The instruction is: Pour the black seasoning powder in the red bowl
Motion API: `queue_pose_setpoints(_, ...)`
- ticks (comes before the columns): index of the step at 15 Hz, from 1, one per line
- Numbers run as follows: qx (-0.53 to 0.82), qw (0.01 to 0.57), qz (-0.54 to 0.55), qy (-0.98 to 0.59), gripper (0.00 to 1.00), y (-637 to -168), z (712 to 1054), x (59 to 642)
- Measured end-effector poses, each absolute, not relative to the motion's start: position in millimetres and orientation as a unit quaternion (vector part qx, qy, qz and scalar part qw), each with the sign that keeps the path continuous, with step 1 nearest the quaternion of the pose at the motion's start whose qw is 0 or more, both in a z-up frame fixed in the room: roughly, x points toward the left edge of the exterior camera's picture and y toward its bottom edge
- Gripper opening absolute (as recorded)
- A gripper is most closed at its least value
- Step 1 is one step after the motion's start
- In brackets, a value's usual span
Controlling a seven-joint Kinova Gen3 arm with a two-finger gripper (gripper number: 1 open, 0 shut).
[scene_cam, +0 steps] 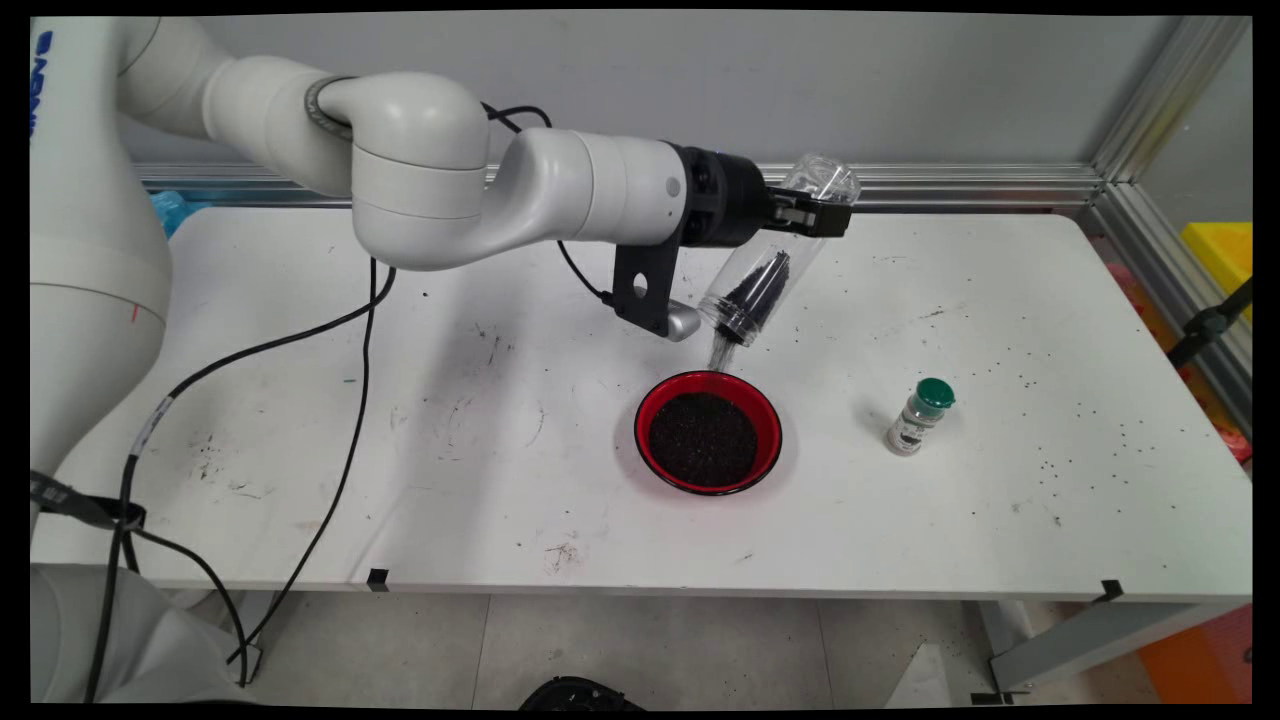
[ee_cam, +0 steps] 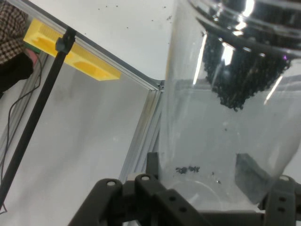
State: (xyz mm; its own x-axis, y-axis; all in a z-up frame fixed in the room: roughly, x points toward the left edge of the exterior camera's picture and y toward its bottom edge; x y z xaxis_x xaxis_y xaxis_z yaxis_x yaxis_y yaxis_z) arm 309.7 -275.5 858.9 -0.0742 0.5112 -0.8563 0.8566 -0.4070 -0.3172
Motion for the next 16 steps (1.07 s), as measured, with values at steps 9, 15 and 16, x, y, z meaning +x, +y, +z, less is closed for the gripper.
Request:
queue_pose_setpoints(9, 0.659, 0.165, -0.523, 0.515, 0.00, -274.3, 860.5, 307.6)
queue_pose_setpoints(15, 0.657, 0.165, -0.526, 0.515, 0.00, -274.1, 861.3, 306.6)
queue_pose_setpoints(16, 0.656, 0.165, -0.526, 0.515, 0.00, -274.2, 861.4, 306.5)
